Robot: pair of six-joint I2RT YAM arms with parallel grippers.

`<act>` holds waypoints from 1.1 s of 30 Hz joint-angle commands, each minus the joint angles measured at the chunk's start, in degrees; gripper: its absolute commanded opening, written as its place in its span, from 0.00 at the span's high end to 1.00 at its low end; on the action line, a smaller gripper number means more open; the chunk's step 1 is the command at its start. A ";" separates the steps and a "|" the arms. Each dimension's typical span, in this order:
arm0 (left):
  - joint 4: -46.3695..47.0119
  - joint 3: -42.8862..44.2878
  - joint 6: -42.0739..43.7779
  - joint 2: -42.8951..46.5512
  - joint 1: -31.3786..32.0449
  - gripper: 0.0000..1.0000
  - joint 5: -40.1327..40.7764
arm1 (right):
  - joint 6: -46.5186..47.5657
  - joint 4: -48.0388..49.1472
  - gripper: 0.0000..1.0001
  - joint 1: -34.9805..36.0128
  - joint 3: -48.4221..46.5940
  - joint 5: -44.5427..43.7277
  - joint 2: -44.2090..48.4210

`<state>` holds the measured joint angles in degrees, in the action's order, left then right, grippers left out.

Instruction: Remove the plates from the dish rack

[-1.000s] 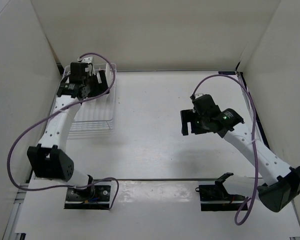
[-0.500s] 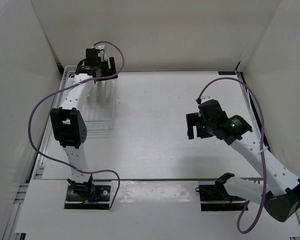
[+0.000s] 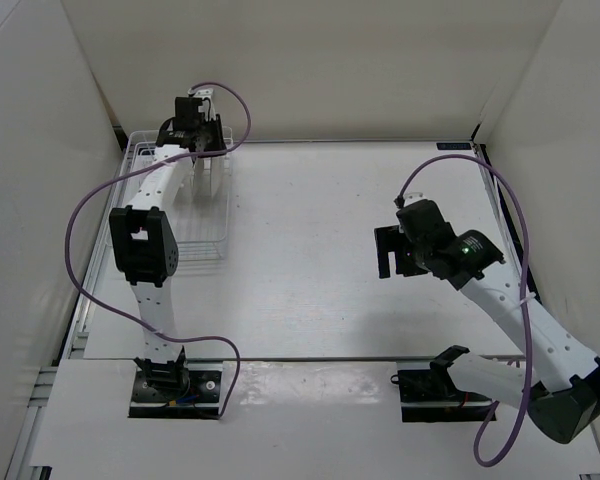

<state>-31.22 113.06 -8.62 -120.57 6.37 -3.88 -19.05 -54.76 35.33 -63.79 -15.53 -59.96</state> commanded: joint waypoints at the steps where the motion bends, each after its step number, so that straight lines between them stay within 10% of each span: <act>1: 3.89 -1.33 2.20 3.32 0.31 0.61 -1.39 | -0.20 -0.87 0.10 -0.78 -0.37 -1.34 -0.94; 9: 4.42 -1.35 5.19 5.43 0.22 1.00 -1.65 | -0.02 -1.40 0.10 -0.09 -1.25 -1.43 -1.65; 33: -0.15 0.86 11.35 24.93 8.83 1.00 -7.10 | -5.73 -4.73 0.10 -0.09 -4.41 -13.98 2.57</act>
<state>-30.04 112.53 -0.25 -100.05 11.51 -9.45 -21.87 -57.54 35.24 -65.32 -22.76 -58.11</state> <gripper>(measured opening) 0.187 0.904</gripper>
